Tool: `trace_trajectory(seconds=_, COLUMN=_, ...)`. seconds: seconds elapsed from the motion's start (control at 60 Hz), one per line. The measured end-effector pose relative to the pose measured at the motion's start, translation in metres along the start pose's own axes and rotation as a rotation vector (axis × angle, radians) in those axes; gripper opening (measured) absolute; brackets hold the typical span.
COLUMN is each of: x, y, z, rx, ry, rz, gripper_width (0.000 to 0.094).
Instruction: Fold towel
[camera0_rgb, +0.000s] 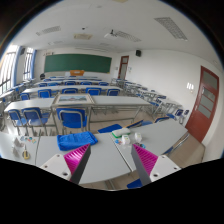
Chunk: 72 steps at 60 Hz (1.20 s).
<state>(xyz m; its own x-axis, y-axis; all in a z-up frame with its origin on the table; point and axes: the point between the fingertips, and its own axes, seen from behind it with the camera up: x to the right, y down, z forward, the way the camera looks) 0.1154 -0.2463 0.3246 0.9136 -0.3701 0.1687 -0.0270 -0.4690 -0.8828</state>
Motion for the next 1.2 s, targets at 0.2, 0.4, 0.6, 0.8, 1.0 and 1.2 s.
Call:
trace_trajectory(seconds=0.2, x=-0.02, y=0.039, z=0.022, rx=-0.069, ry=-0.037, rz=-0.002, gripper_width=0.0851)
trace_trajectory(seconds=0.4, x=-0.104, y=0.113, z=0.064, rx=-0.163, ry=-0.181, rz=-0.063, gripper_width=0.0855)
trace_trajectory(seconds=0.6, x=-0.226, y=0.145, z=0.126, rx=-0.206, ry=-0.376, rz=-0.16, gripper_width=0.0855)
trace_trajectory(seconds=0.8, x=-0.314, y=0.127, z=0.221, rx=-0.164, ry=-0.468, rz=-0.263, gripper_width=0.085)
trace_trajectory(seconds=1.0, x=-0.363, y=0.134, z=0.295, rx=-0.174, ry=-0.52, rz=-0.349, gripper_width=0.0823)
trace_trajectory(seconds=1.2, x=-0.372, y=0.156, z=0.315, rx=-0.211, ry=-0.582, rz=-0.365, gripper_width=0.0381)
